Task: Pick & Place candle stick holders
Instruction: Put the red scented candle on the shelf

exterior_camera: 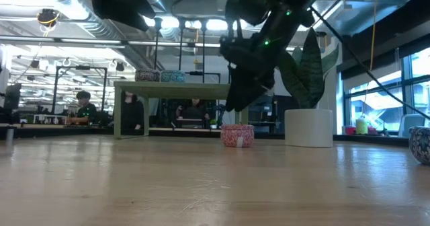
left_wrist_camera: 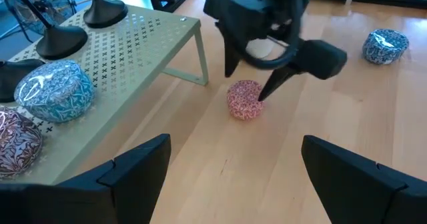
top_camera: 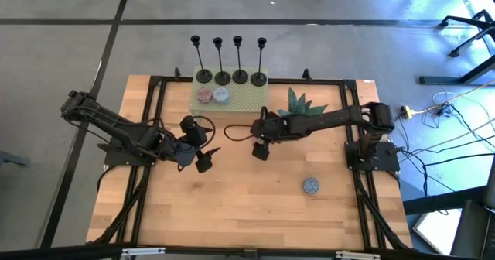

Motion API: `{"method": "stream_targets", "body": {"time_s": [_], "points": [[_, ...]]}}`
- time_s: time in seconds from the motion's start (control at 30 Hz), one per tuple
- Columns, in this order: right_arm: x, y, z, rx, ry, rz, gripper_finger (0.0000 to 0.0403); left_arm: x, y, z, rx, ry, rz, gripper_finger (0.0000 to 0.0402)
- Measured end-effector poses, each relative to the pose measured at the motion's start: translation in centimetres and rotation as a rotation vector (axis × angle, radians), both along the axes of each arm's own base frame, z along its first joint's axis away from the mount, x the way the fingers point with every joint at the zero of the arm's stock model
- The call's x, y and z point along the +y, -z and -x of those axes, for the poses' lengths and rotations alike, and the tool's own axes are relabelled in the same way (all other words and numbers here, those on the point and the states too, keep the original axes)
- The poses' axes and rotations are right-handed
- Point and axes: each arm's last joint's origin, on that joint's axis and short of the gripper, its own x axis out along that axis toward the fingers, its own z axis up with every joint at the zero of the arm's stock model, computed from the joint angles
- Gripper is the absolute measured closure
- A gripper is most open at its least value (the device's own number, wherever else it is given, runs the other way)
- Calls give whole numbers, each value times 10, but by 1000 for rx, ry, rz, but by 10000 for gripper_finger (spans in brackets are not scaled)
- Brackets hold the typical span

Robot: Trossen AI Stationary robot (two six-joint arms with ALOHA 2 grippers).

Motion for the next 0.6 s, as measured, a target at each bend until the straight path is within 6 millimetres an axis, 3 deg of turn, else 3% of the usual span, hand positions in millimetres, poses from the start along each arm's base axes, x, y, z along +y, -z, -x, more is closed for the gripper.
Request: {"method": "stream_targets", "body": {"time_s": [0.3,0.6], "points": [[-1,21,-4,55,26,-39,88,0,0,0,-1,0,1,66],[-2,23,-4,66,44,-5,88,0,0,0,-4,-4,7,66]]}}
